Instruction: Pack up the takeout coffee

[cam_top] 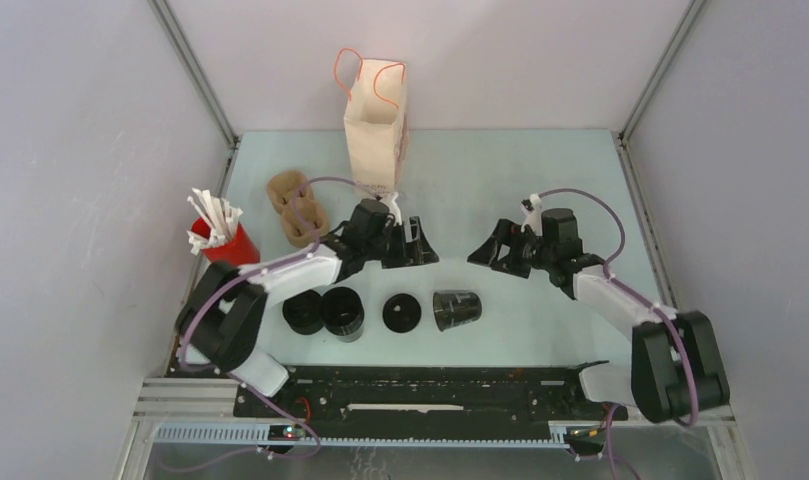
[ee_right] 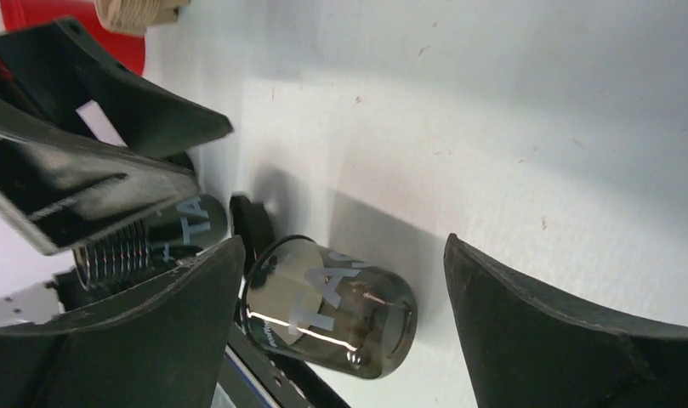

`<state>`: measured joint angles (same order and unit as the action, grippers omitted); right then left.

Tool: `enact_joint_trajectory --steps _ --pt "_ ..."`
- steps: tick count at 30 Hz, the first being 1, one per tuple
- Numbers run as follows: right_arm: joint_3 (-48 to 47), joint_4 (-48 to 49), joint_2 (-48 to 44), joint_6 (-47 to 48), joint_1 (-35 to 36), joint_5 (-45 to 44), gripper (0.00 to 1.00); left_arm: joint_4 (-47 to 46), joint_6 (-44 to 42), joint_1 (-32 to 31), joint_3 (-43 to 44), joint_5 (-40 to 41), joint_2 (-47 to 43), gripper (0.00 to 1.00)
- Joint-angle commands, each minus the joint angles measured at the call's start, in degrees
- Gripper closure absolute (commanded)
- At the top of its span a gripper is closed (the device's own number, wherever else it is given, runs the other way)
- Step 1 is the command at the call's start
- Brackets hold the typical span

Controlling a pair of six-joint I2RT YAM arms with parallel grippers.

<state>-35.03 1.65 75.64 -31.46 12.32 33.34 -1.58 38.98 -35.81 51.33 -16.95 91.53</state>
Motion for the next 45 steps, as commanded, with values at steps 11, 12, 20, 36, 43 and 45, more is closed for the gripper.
enact_joint_trajectory --steps 11,12,20,36,43,45 --pt "-10.8 -38.4 -16.9 6.1 31.0 -39.4 0.03 7.6 -0.2 -1.9 -9.6 6.1 -19.0 0.11" --pt "-12.2 -41.0 -16.1 4.4 34.7 -43.2 0.03 9.4 -1.1 -1.5 -8.9 7.8 -19.4 0.10" --pt "-25.4 -56.9 1.5 -5.4 57.1 -68.3 0.04 16.8 -5.0 1.4 -5.2 14.1 -23.8 0.04" --pt "-33.7 -56.4 14.8 1.0 57.1 -75.6 0.86 17.8 -7.3 4.3 -8.4 15.3 -24.1 0.03" --pt "-24.6 -35.4 0.1 10.6 30.6 -34.8 1.00 15.7 -7.9 4.3 -7.7 11.8 -20.2 0.04" --pt "-25.1 -34.5 2.5 12.6 27.4 -31.0 1.00 15.3 -7.8 4.3 -7.4 11.6 -19.5 0.04"
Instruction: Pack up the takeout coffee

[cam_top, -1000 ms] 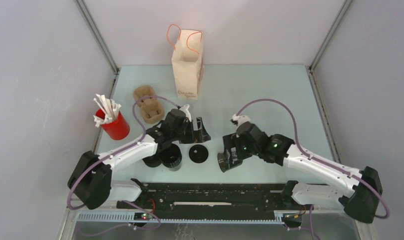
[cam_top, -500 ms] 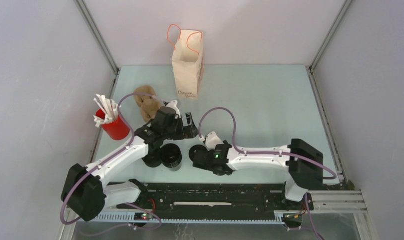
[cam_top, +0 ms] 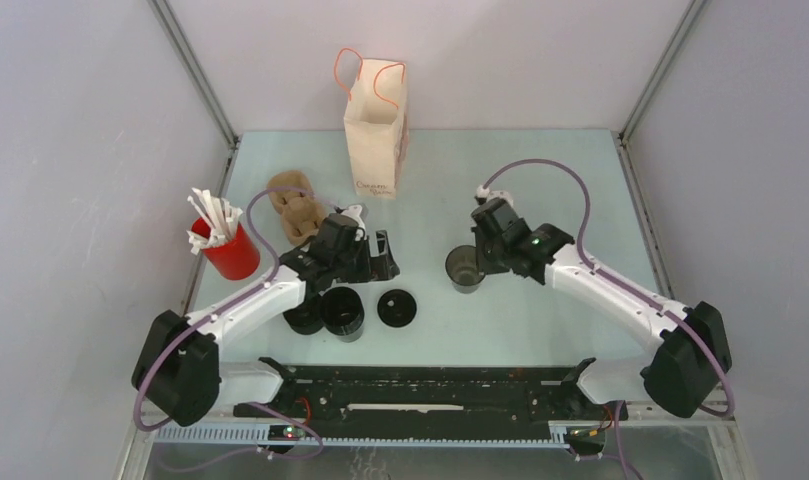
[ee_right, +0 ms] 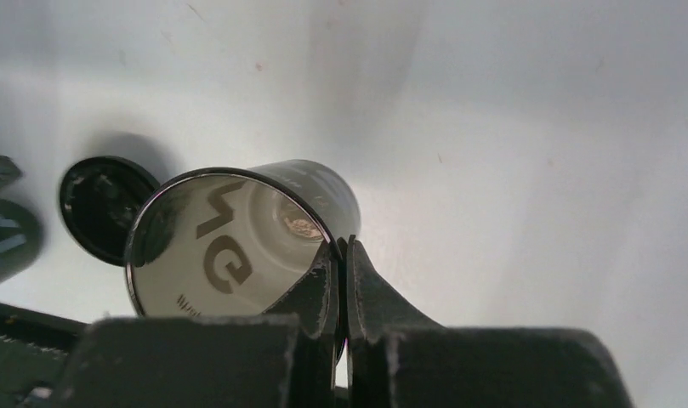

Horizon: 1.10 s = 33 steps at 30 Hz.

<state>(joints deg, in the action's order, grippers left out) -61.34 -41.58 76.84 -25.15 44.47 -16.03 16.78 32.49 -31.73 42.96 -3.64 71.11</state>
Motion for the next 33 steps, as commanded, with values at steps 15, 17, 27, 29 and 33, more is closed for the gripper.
enact_joint_trajectory --steps 15,17,27,29,33 --pt "0.7 9.0 7.3 8.7 -9.9 22.0 0.96 9.8 -5.5 -6.4 11.4 8.4 15.4 0.35" --pt "0.7 8.6 7.8 9.1 -9.8 21.3 0.92 10.3 -5.5 -6.8 11.9 8.7 16.6 0.39" --pt "0.5 8.7 8.2 9.3 -8.7 20.3 0.77 12.3 -6.0 -8.8 13.1 9.9 18.7 0.49" --pt "0.5 8.7 8.3 9.3 -8.8 20.3 0.73 12.1 -6.1 -9.3 12.7 10.0 18.0 0.45" --pt "0.2 8.2 7.5 9.3 -8.8 20.2 0.58 12.0 -6.2 -9.5 12.8 9.0 18.8 0.47"
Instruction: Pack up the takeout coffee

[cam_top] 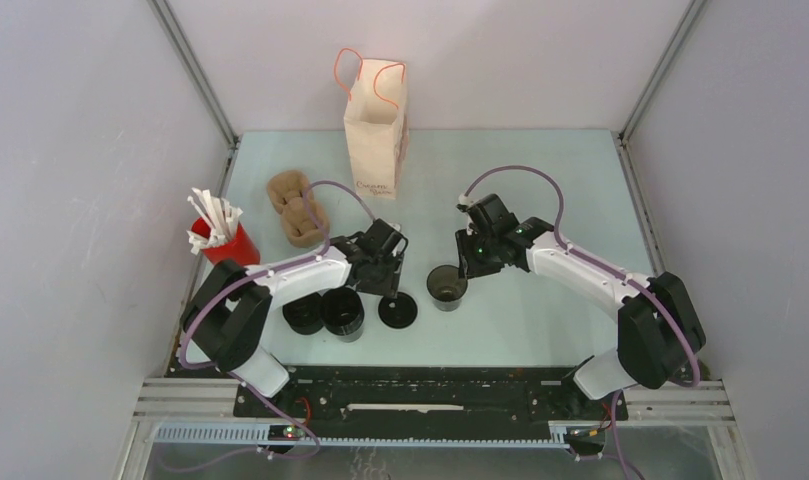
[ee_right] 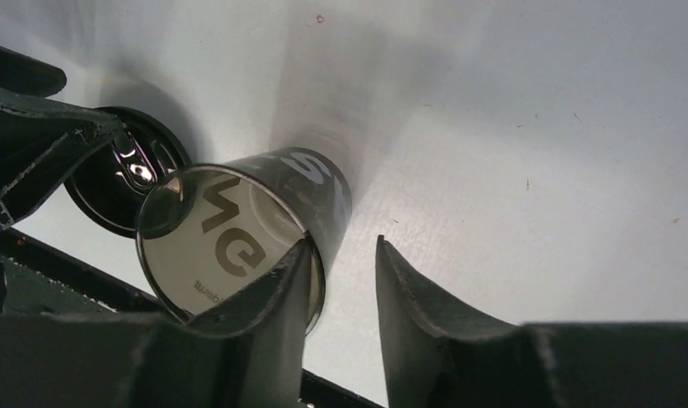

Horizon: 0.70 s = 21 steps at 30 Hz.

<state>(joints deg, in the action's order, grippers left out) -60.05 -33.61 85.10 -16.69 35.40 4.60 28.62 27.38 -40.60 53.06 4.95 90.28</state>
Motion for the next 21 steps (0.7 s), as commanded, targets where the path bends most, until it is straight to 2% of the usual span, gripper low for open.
enact_joint_trajectory --steps 1,5,10,16,21 --pt "-1.2 0.0 -1.5 0.9 0.3 -0.5 0.54 0.1 -1.0 -0.8 2.8 0.3 0.1 0.48" --pt "-1.5 -0.9 -5.8 1.0 -0.6 -0.6 0.45 0.0 -0.9 -1.0 2.8 0.2 0.8 0.56" --pt "-1.3 -2.1 -12.0 2.2 -2.2 -0.9 0.41 0.5 -1.9 -1.0 3.6 0.3 1.6 0.69" --pt "1.0 -1.2 -16.7 2.8 -4.9 1.4 0.37 1.0 -2.2 -1.0 4.0 0.2 1.6 0.67" --pt "2.8 0.2 -16.8 1.5 -4.7 5.7 0.37 0.7 -1.8 -0.9 3.8 -0.3 2.3 0.74"
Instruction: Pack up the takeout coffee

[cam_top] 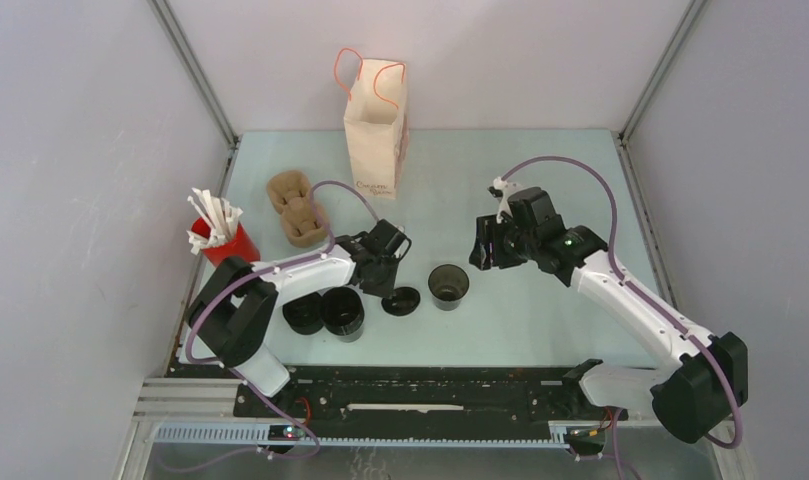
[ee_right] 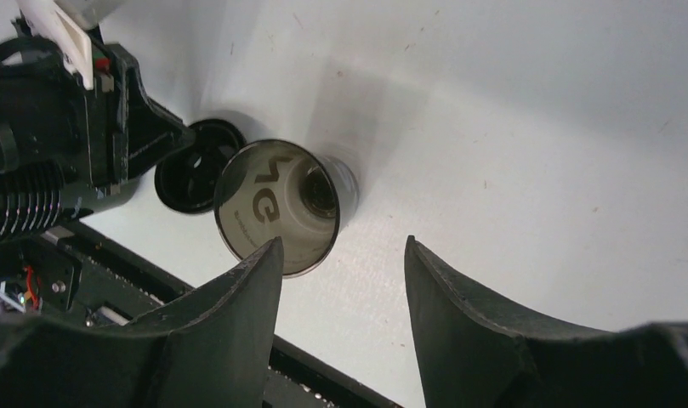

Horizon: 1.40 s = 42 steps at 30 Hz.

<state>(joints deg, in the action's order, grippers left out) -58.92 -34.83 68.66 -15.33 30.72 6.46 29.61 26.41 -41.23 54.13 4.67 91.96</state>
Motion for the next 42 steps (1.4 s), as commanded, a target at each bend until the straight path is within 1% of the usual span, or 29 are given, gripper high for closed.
enact_joint_trajectory --steps 1,4,9,12,14,17,20,24,26,28,31,34,37,39,40,41,42 --pt "2.0 2.0 -0.4 0.0 0.2 4.3 0.37 -0.3 -0.7 -0.3 2.7 0.3 0.6 0.76" --pt "2.9 2.6 -0.6 -0.1 0.4 4.5 0.37 -0.2 -0.3 -0.3 2.5 0.8 -0.5 0.77" --pt "3.4 2.9 -0.8 0.2 0.4 4.3 0.36 0.0 -0.5 -0.3 2.9 -1.6 -0.9 0.70" --pt "3.7 3.2 -1.2 0.1 0.4 4.4 0.37 -0.2 -0.5 -0.3 2.6 -1.4 -1.1 0.69" --pt "4.0 3.4 -1.5 -0.2 0.4 4.6 0.37 -0.1 -0.6 -0.3 2.7 -0.8 -0.5 0.71" --pt "4.0 3.3 -2.1 -0.3 0.7 4.6 0.36 0.9 -0.6 -0.3 3.3 1.3 0.5 0.80" --pt "4.1 3.0 -3.5 -0.2 0.7 4.6 0.34 1.5 0.0 0.3 3.2 3.3 -1.1 0.84" --pt "4.0 3.7 -6.0 -0.7 0.6 6.0 0.32 2.2 1.3 2.9 2.6 4.7 -6.6 0.87" --pt "4.0 4.7 -7.2 -1.5 0.6 7.7 0.30 2.9 1.7 4.4 2.7 5.0 -10.7 0.88" --pt "4.1 6.2 -8.3 -2.7 0.6 10.2 0.29 3.0 2.4 6.5 2.7 3.4 -15.9 0.88" --pt "4.0 9.3 -10.3 -5.7 0.7 15.9 0.28 0.6 3.2 10.2 2.1 -3.2 -24.3 0.88" --pt "4.3 14.6 -13.0 -9.6 0.8 22.1 0.22 -7.4 7.0 14.6 -0.3 -18.0 -32.2 0.86" --pt "5.1 23.5 -15.7 -15.2 1.6 27.0 0.14 -21.3 13.9 15.5 -2.7 -32.2 -36.6 0.84" --pt "5.2 29.9 -16.6 -19.1 1.9 29.4 0.10 -33.2 20.5 15.4 -5.2 -40.2 -37.5 0.84" --pt "5.1 33.2 -16.7 -21.6 2.1 30.6 0.08 -38.7 24.3 15.4 -6.3 -42.3 -37.8 0.83" --pt "5.1 38.6 -16.2 -24.1 2.5 31.5 0.08 -44.3 29.0 15.3 -7.5 -43.9 -37.9 0.83" --pt "5.1 42.8 -15.5 -26.6 3.0 32.4 0.07 -48.9 32.0 15.1 -8.4 -45.1 -37.7 0.83"
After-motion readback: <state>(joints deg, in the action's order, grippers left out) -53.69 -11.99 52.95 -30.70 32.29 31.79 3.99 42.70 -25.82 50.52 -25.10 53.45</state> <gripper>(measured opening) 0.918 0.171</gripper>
